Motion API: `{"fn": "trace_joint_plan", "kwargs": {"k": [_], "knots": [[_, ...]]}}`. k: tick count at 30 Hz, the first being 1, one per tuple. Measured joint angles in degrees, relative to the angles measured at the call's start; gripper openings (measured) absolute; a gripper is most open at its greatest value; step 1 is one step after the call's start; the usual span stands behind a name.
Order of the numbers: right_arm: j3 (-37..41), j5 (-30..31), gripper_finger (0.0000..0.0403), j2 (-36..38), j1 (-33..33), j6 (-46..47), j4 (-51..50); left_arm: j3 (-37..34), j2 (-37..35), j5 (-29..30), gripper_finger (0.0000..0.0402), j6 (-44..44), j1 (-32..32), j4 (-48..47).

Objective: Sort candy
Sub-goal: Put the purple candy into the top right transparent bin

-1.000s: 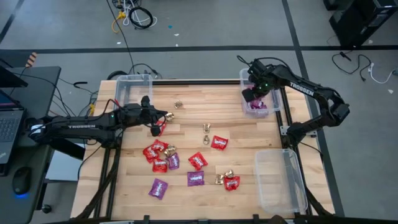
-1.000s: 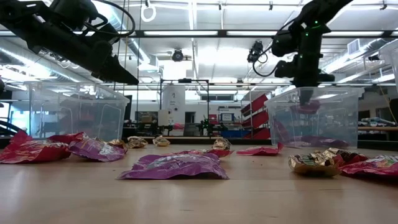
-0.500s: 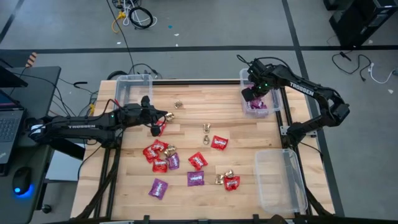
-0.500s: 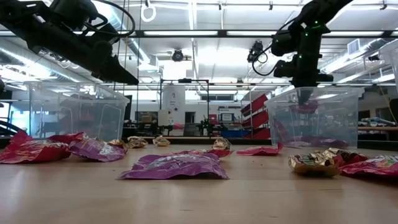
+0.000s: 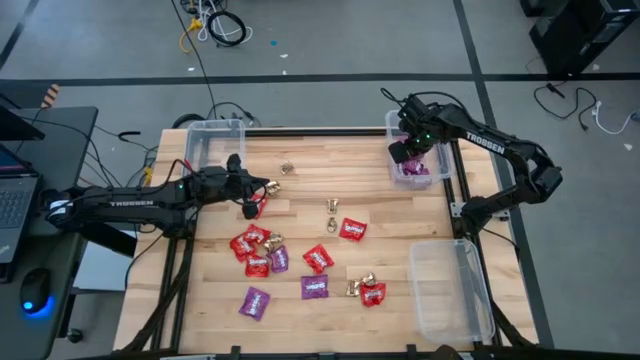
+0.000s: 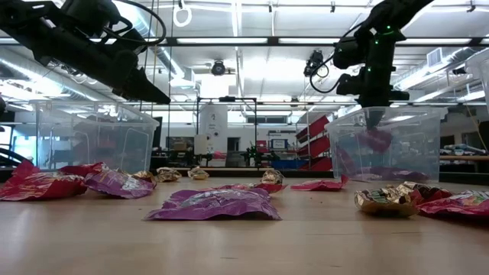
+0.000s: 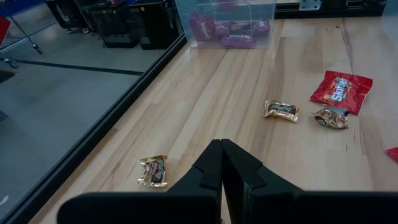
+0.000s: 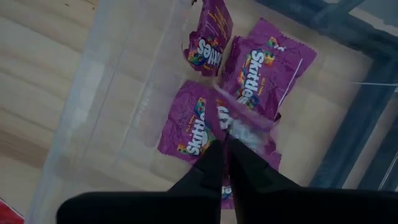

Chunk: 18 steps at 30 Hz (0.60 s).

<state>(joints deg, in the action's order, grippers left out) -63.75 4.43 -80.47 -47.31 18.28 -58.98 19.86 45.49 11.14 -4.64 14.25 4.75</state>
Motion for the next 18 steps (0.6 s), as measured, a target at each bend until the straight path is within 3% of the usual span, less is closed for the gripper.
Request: {"fn": "trace_joint_plan", "kwargs": {"k": [18], "knots": [[0.0, -0.48, 0.0037, 3.08, 0.0, -0.37, -0.35, -0.01, -0.01, 0.0, 0.0009, 0.31, -0.01, -0.02]]}}
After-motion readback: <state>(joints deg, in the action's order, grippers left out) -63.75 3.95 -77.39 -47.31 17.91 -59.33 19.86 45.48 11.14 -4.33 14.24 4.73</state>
